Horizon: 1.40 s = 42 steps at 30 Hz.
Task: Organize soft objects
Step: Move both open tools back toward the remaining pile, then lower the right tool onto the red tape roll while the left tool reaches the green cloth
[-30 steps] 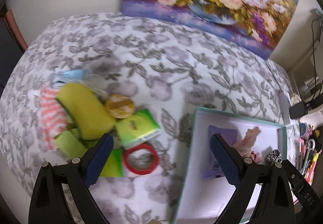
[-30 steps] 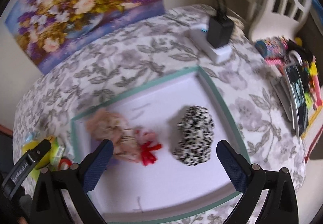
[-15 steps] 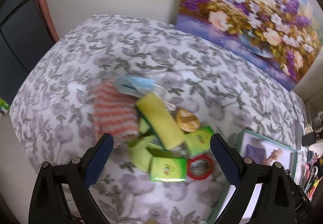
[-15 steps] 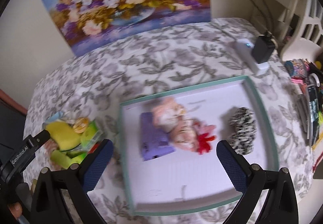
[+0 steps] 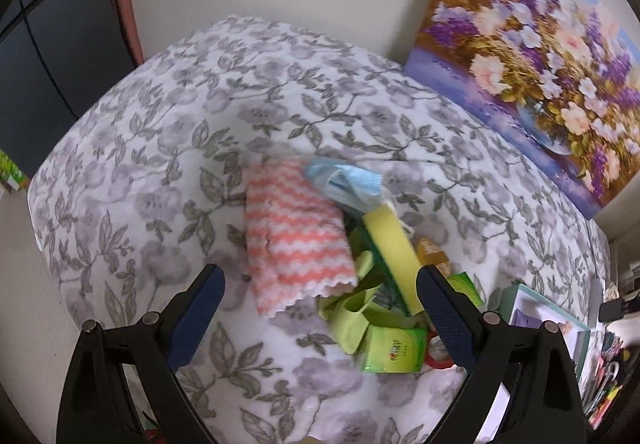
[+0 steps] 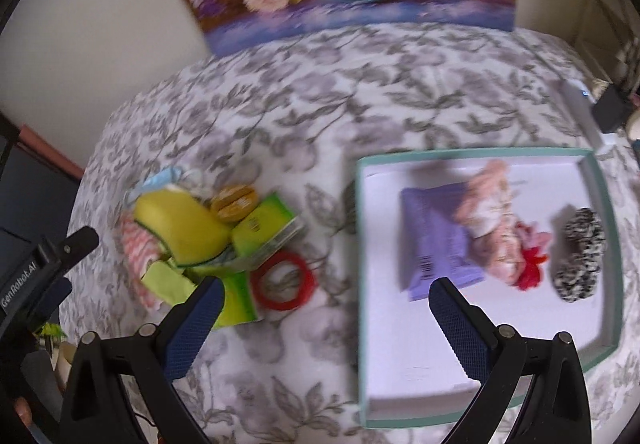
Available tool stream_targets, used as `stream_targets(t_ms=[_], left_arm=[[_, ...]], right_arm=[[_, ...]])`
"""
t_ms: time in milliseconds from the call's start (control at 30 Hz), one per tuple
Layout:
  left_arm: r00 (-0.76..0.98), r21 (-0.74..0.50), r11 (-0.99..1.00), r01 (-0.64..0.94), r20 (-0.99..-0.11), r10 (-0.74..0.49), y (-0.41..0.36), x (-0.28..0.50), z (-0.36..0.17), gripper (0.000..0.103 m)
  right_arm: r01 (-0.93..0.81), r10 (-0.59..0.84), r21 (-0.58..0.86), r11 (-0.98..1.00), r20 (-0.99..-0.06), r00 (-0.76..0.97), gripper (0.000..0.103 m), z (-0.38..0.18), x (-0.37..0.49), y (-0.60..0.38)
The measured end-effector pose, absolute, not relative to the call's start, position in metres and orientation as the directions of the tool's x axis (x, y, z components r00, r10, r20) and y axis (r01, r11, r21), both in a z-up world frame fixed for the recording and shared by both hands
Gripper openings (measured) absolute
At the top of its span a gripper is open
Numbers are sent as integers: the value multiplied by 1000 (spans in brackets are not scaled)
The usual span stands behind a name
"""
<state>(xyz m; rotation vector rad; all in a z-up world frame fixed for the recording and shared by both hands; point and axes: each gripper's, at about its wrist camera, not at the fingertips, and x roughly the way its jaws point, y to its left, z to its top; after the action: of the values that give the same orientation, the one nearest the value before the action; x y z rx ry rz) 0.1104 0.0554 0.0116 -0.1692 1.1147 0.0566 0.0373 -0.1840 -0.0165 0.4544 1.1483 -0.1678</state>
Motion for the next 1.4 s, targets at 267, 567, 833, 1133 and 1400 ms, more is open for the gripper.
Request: stream_targets(t_ms=[267, 567, 833, 1133, 1400], left_arm=[[341, -115, 976, -186, -939, -45, 72, 118, -21, 97], [249, -126, 979, -162, -965, -83, 62, 123, -47, 97], [220, -144, 980, -137, -969, -111, 50, 125, -56, 96], [190, -134, 983, -127, -976, -109, 40, 132, -68, 96], [180, -127, 983, -135, -978, -101, 39, 136, -76, 96]], right_arm=[[299, 173, 283, 911, -923, 345, 103, -43, 52, -147], [297, 181, 269, 916, -939, 293, 103, -71, 58, -136], [295, 148, 248, 923, -934, 324, 93, -78, 61, -141], [297, 127, 228, 927, -938, 324, 82, -87, 67, -144], [294, 115, 214, 932, -940, 320, 81, -92, 71, -143]])
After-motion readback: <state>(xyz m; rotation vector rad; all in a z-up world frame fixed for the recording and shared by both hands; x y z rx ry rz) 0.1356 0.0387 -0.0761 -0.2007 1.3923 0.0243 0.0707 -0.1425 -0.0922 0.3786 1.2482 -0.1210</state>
